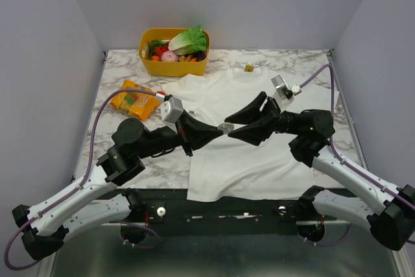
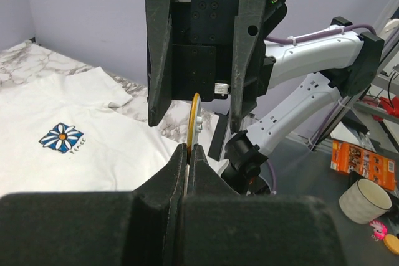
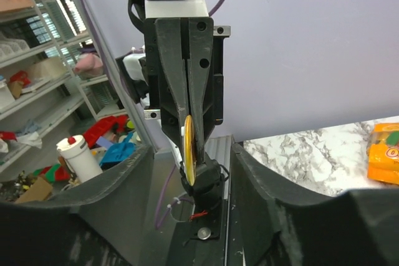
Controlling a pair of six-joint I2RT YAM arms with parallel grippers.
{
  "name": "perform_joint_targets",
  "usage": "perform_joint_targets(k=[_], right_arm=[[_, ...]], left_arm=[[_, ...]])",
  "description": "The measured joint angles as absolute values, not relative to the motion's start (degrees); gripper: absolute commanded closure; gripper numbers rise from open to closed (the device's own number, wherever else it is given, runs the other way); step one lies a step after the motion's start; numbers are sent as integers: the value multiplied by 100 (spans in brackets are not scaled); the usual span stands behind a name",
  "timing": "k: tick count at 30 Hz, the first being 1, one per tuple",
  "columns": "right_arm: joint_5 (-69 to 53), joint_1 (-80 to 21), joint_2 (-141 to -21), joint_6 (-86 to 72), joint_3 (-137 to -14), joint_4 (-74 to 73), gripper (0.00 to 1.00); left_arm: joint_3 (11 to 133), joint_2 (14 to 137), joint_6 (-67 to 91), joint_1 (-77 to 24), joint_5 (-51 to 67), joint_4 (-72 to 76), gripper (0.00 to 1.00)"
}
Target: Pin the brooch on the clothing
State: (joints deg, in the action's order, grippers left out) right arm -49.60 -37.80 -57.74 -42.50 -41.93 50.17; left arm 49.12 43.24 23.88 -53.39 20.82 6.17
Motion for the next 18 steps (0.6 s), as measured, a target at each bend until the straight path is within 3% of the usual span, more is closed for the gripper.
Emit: perform_joint_targets(k=[2,5,6,9,11,18], right_arm=[[-4963,-3780,-5817,-4272,-4195,5013,54],[-4960,-3780,-5909,-4309,-4198,4978,56],[-4960,-3780,-5929,-4313,-4198,4965,62],[-4963,-3780,-5931,-4327,-4202,4960,64],[-4960,-3787,-5927,-4335,-4211,4954,78],[-5048,-3793,-5924,-4147,-4442,4445,99]], left_arm=[[4912,4324,2388,-5339,2097,622,100],[4908,4324,2390,-5339,2121,624,100],[4908,4324,2390,-5339,2128,624,100],[4906,4327,2390,-5336,2126,622,100],[4906,4327,2390,-5336,2130,622,100],[4930,4414,2373,-5315,2091,569,100]])
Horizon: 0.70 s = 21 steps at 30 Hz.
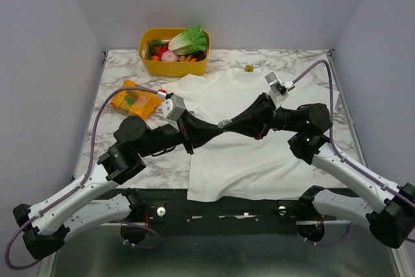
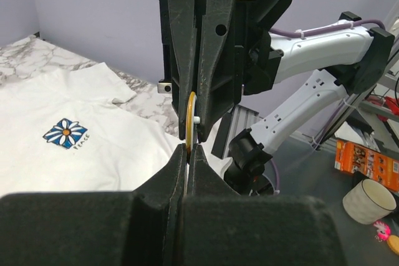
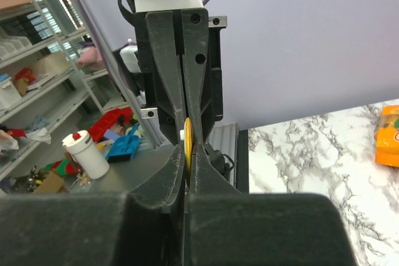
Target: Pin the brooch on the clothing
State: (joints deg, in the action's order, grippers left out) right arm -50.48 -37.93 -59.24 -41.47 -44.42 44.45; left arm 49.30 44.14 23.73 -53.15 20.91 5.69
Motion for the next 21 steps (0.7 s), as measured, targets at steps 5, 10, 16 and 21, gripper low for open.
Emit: perform_joint_targets(k=[5,10,16,21], right_arm=[[-5017,-3785,-5892,-3662,-4821,3573,99],[-4825,-3787,-5769,-2891,-5155,2504,100],[-4525,-3830,-5651,-1938,-5424,1308,99],[-4438,-3830,-5669,-1337,-5616,532,92]], left_arm=[[5218,4536,2309,-5282,1966,263,100],[5555,4683,2139,-5282,1859,-211,100],[5990,4950,1855,-5282,1796,-939,100],[6206,5162,1662,-5282,1774,-1385,100]])
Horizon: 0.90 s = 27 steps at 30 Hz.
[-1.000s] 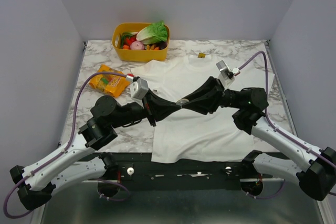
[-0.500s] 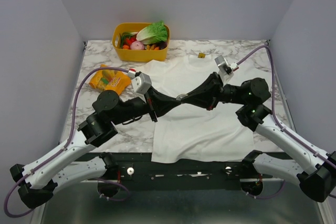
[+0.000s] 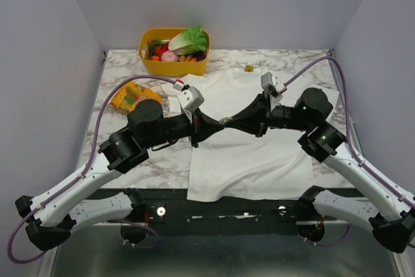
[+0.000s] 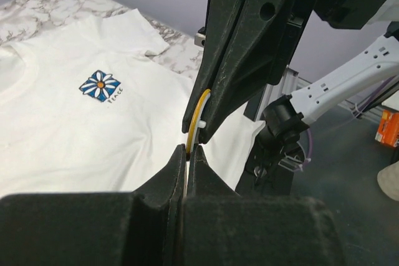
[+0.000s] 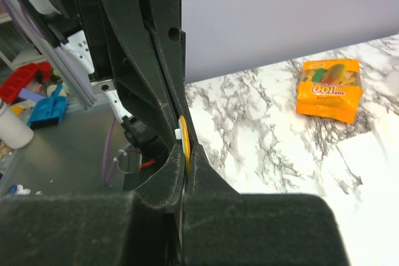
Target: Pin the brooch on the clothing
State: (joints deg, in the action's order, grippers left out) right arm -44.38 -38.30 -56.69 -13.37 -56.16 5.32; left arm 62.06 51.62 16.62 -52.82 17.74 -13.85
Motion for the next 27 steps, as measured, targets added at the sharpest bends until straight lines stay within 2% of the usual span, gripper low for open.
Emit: perform_joint_targets(k=[2,3,5,6,7,8,9,10,11,21,24,27], right_arm=[[-4440,-3830,-5671,-1175,-5636,346,71],[-4442,-3833,-5671,-1094,-5636,259,71],[-4405,-3830,-5645,-926,-5629,58,56],[-4392,-3828,-5647,-858,-5621,-16,55],[-4355,-3824,-5638,-777,-5607,-104,47],[-4313,-3826,-5603,-714,-5579,-191,44],[-4276,-3824,-5564,-650,-5544,-290,35],[-4241,-3824,-5518,-589,-5498,-357,34],[-4193,-3824,-5472,-532,-5465,-436,25],[-3603,-3813,-4853,-381,-5293,-657,20],[-3299,-3813,-4637,-401,-5258,-652,1],[-2845,-3813,-4453,-449,-5183,-648,0]], left_arm=[[6224,5192,1623,-5282,1776,-1476,100],[6224,5203,1601,-5282,1778,-1518,100],[6230,5214,1564,-5295,1802,-1533,100],[6237,5212,1542,-5299,1802,-1559,100],[6237,5207,1531,-5299,1804,-1575,100],[6241,5207,1527,-5299,1813,-1514,100],[6246,5203,1527,-5304,1837,-1466,100],[6248,5181,1525,-5328,1872,-1378,100],[6248,5155,1525,-5339,1885,-1297,100],[6250,5052,1562,-5339,1726,-1015,100],[6250,5057,1592,-5341,1466,-1020,100],[6287,5129,1658,-5365,941,-1090,100]])
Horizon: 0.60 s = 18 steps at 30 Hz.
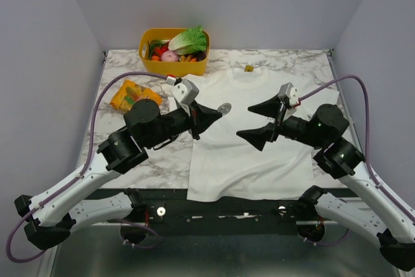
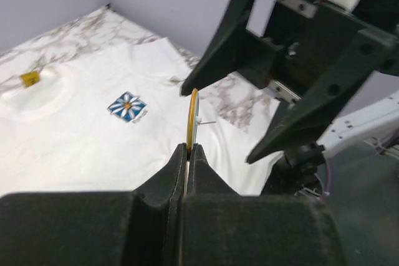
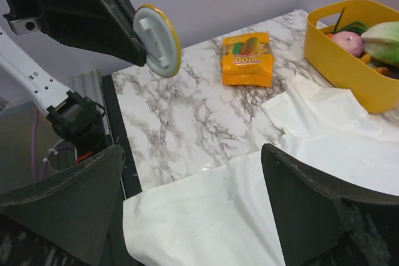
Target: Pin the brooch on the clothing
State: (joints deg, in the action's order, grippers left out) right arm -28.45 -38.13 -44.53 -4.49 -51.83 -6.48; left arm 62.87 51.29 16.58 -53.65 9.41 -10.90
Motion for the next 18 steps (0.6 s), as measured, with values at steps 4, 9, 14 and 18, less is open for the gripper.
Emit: perform_joint_targets(k=[4,9,14,18], right_arm=[[-2191,-3813,-4414,-537,-5094,-659,0],[-1369,-3813,-4689,-718,-5092,-819,0],[-644,-3723,-5048,-1013,-5050,-1129,0],[-633,-3002,-5315,-1317,-4869,-1297,0]], left_arm=[[6696,5610,1737,-5387,167,-1428,100],[7594,6737,1826,-5586,-1149,-2099,100],[8565,8007,1997,-5634,-2305,-2967,100],[9166,8997,2064,-5566,-2801,-3568,100]])
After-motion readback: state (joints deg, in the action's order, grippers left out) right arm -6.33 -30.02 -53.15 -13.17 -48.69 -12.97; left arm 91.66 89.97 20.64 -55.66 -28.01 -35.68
